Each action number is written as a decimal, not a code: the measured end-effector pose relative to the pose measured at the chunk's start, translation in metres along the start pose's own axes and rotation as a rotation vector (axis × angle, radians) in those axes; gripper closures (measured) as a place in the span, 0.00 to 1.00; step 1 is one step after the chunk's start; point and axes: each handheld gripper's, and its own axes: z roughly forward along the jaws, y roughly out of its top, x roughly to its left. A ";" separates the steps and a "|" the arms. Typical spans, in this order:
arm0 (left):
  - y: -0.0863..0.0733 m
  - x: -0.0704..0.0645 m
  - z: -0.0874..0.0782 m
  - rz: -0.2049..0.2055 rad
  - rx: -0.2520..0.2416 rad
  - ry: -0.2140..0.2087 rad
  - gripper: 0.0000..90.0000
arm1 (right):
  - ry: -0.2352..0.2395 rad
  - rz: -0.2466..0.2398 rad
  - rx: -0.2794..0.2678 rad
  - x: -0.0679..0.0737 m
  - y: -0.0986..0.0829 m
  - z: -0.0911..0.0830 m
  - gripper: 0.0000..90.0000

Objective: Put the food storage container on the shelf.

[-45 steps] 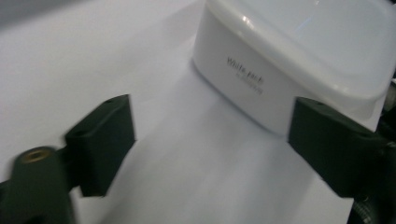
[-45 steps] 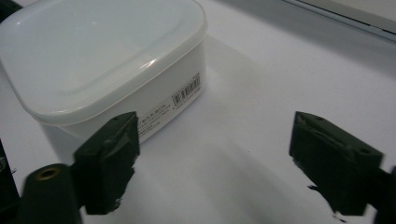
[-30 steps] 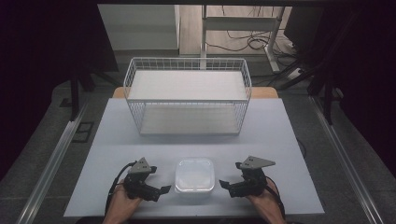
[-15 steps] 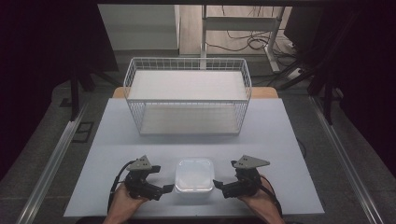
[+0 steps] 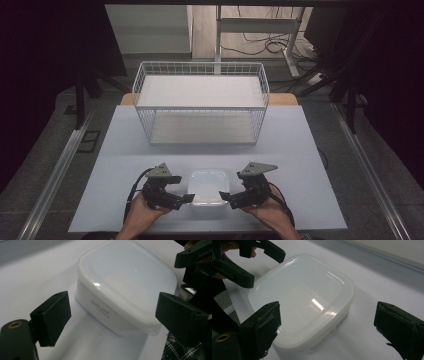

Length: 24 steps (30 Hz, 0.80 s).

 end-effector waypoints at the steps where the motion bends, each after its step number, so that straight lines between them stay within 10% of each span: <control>1: 0.002 0.001 0.002 -0.001 0.004 0.002 0.15 | 0.009 0.006 0.009 0.000 0.001 0.003 0.10; 14: 0.000 0.005 0.004 -0.083 0.038 -0.114 0.37 | 0.118 0.113 0.099 -0.006 0.000 0.013 0.29; 24: -0.005 -0.008 -0.012 -0.081 0.000 -0.067 0.65 | 0.099 0.233 0.061 -0.004 -0.004 -0.010 0.69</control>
